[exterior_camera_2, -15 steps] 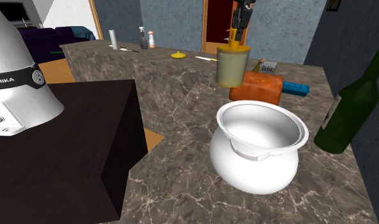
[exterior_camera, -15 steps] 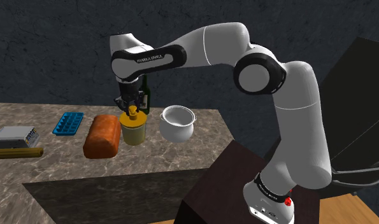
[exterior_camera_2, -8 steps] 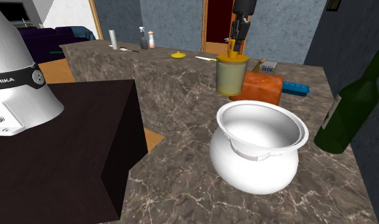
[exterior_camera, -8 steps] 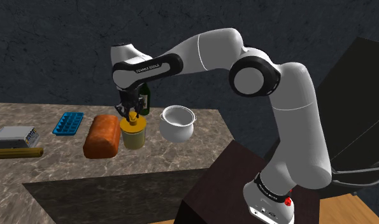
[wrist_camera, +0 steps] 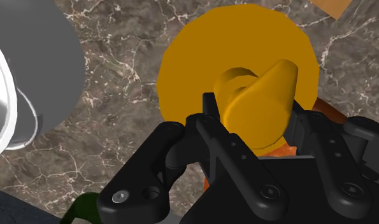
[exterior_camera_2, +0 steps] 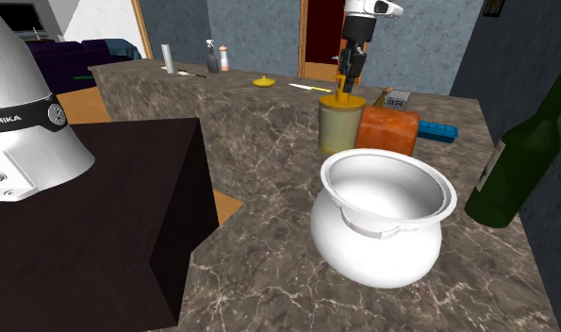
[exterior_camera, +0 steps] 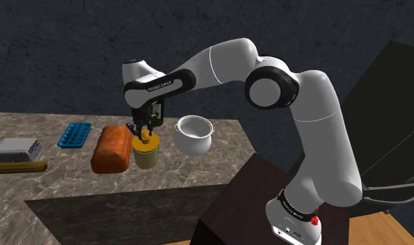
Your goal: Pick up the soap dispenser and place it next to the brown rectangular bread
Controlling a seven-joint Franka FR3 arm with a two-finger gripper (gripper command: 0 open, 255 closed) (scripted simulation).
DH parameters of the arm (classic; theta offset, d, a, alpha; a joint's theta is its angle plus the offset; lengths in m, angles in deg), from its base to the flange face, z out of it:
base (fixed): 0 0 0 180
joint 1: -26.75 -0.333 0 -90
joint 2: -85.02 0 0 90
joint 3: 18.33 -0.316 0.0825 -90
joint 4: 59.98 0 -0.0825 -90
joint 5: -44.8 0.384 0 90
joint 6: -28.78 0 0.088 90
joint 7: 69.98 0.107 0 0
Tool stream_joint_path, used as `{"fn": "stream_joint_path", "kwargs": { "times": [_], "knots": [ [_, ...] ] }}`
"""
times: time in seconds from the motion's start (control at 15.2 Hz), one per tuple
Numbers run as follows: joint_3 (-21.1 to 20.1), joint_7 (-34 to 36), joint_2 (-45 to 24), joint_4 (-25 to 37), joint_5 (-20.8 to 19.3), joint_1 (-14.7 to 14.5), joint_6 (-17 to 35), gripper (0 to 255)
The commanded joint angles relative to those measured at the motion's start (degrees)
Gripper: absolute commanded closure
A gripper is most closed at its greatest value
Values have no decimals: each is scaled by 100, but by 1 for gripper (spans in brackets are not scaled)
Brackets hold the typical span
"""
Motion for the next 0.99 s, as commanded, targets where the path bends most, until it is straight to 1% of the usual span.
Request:
{"fn": "stream_joint_path", "kwargs": {
  "times": [0.0,0.46,0.92],
  "knots": [
    [3,-1,-87,-1,-2,2,96,255],
    [9,5,-416,-8,-11,-2,432,255],
    [10,6,-442,-3,-12,-3,453,255]
  ]
}}
